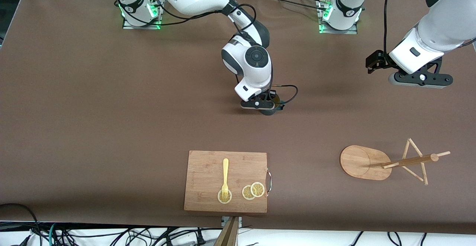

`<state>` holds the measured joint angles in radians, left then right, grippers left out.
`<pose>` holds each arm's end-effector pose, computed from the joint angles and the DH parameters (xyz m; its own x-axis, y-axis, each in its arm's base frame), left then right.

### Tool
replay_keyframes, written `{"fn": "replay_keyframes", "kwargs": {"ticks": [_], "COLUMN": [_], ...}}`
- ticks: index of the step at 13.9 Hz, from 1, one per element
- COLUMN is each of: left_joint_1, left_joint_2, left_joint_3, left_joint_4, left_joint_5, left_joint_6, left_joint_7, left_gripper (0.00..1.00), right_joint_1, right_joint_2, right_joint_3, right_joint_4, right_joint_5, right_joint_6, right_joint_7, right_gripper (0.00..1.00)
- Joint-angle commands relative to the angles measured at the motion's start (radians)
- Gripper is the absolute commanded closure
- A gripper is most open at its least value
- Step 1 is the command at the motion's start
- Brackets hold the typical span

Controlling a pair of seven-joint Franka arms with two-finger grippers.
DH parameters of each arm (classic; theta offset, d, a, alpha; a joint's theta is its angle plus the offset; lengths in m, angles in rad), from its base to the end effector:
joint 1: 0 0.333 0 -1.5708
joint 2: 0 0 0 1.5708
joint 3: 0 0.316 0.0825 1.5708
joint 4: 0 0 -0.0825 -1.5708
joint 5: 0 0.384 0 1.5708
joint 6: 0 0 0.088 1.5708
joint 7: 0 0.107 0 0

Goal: Pass cup and hang on rack
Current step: 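Carry the mug to mid-table with the right gripper and set it down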

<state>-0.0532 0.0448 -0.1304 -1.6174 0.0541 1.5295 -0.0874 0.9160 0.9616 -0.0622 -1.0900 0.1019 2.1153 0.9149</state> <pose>0.5514 -0.0948 0.5747 0.9875 -0.0931 -0.1272 -0.1013 -0.9931 -0.0594 0.4966 0.6012 0.2413 0.9965 -0.0830 0.0083 -0.0822 -0.9938 -0.0754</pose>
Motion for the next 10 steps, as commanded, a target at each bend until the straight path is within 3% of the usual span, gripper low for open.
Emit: {"fn": "replay_keyframes", "kwargs": {"ticks": [1,5,6,8,10], "left_joint_1": [-0.002,-0.004,-0.004,0.003,0.01], "left_joint_2": [0.009,0.009,0.009,0.013,0.029], "left_joint_3": [0.002,0.002,0.002,0.002,0.002], "left_joint_4": [0.027,0.025,0.025,0.022,0.018], "left_joint_5": [-0.017,-0.019,-0.025,-0.054,-0.092], "left_joint_6": [-0.023,-0.054,-0.074,-0.083,-0.081], "left_joint_7": [0.031,0.151,0.202,0.337,0.449], "left_gripper": [0.0,0.0,0.0,0.0,0.0], "right_joint_1": [-0.006,-0.041,-0.064,-0.145,-0.253], "right_joint_2": [-0.044,-0.158,-0.196,-0.276,-0.354], "right_joint_3": [0.001,0.007,0.008,0.01,0.004], "right_joint_4": [0.025,0.025,0.025,0.021,0.013], "right_joint_5": [-0.005,0.001,0.001,0.005,0.021], "right_joint_6": [-0.083,-0.21,-0.248,-0.326,-0.444], "right_joint_7": [0.009,0.002,-0.005,-0.119,-0.307], "right_gripper": [0.41,0.34,0.28,0.01,0.01]}}
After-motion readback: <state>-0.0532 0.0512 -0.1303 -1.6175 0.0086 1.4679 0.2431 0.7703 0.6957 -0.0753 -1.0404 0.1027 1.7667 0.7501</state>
